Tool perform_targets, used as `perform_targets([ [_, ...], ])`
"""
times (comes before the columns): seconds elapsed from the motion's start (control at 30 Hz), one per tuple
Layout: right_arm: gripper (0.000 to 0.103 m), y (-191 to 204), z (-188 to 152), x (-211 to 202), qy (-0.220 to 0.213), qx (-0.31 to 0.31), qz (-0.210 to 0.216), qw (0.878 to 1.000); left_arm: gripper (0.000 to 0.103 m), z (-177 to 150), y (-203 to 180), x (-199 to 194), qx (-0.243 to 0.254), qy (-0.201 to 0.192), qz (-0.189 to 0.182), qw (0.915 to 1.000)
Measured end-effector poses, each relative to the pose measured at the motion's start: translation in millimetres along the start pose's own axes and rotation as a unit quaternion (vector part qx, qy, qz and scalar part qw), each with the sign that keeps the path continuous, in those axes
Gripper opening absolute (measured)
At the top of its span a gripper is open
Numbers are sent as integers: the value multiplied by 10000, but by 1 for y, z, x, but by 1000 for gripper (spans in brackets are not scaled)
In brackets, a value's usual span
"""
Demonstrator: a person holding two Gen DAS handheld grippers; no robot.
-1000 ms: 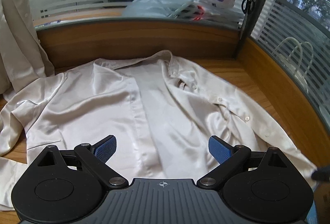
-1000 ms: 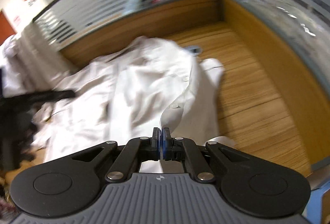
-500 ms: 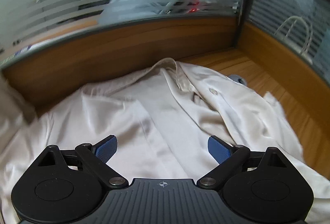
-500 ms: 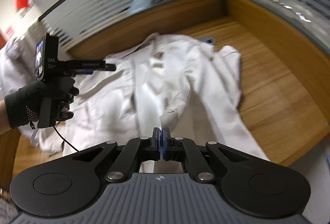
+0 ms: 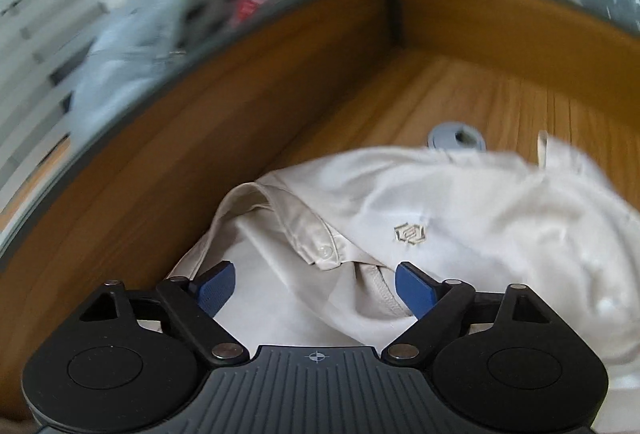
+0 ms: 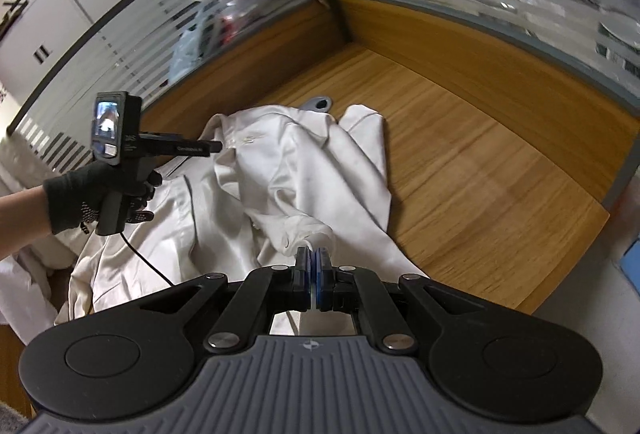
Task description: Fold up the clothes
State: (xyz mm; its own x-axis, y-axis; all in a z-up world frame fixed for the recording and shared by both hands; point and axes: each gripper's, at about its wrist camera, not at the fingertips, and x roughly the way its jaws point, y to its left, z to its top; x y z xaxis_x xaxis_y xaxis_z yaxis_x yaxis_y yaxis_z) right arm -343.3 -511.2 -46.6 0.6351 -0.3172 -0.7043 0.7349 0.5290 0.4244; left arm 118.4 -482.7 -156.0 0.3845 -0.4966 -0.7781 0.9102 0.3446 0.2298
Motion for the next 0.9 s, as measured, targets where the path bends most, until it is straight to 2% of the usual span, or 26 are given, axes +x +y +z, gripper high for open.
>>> perform_targets([
  [0.13, 3, -3, -3, 7, 33, 143, -74, 9999, 83, 3, -6, 21, 401, 176, -62, 9990],
  [0.2, 3, -5, -5, 10, 41, 258, -116, 9996, 76, 3, -6, 30, 458, 290, -157, 9984],
  [0.27, 3, -7, -7, 12, 50, 361, -161, 9992, 74, 1, -5, 36, 489, 357, -185, 9980],
  [0.37, 3, -9, -10, 14, 51, 490, -227, 9985, 73, 1, -3, 39, 568, 219, -115, 9981],
  [0.43, 3, -10, -11, 17, 76, 549, -268, 9981, 69, 3, -2, 41, 641, 119, -81, 9978],
  [0.57, 3, -8, -13, 23, 148, 544, -331, 9979, 53, 7, -2, 42, 778, -191, -90, 9967],
  [0.63, 3, -5, -14, 26, 194, 474, -371, 9980, 34, 10, -2, 39, 763, -338, -99, 9965],
  [0.67, 3, -4, -14, 27, 214, 443, -381, 9981, 14, 11, -1, 38, 732, -386, -134, 9965],
  [0.7, 3, -3, -14, 28, 233, 413, -391, 9981, 8, 12, 1, 36, 688, -430, -146, 9966],
  [0.9, 3, 8, -17, 25, 332, 211, -359, 9986, 8, 15, 25, 12, 287, -666, 90, 9973],
])
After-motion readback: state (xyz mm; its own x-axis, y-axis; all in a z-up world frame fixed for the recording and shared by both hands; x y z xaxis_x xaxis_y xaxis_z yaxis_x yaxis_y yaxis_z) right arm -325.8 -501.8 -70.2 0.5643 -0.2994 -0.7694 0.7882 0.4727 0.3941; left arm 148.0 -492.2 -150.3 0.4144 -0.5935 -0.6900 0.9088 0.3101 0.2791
